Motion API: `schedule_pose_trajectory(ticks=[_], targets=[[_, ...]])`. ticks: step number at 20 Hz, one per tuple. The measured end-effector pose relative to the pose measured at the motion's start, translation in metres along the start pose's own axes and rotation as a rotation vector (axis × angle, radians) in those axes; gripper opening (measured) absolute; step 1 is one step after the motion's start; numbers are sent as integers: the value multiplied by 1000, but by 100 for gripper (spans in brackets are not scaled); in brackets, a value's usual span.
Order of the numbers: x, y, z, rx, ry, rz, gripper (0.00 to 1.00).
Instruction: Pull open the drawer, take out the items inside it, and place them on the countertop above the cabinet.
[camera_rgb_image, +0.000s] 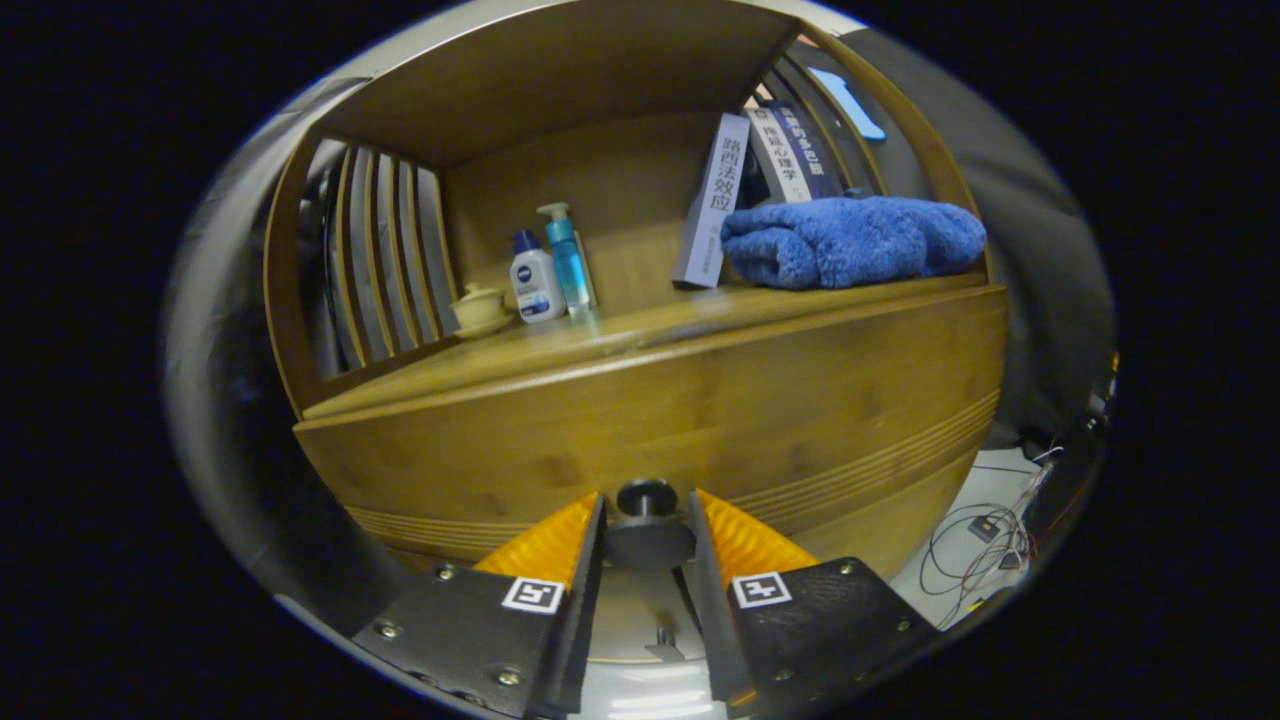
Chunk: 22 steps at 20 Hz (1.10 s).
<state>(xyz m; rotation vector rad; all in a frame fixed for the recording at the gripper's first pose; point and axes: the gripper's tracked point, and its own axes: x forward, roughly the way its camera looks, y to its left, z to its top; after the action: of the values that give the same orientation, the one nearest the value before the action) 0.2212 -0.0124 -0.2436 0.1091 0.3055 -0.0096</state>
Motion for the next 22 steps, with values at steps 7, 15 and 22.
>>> schedule_pose_trajectory(ticks=[7,15,22], targets=[[-7,-1,20,-89,-125,-47,45],[-1,1,25,-98,-113,-6,40],[-13,1,22,-109,-69,-15,29]])
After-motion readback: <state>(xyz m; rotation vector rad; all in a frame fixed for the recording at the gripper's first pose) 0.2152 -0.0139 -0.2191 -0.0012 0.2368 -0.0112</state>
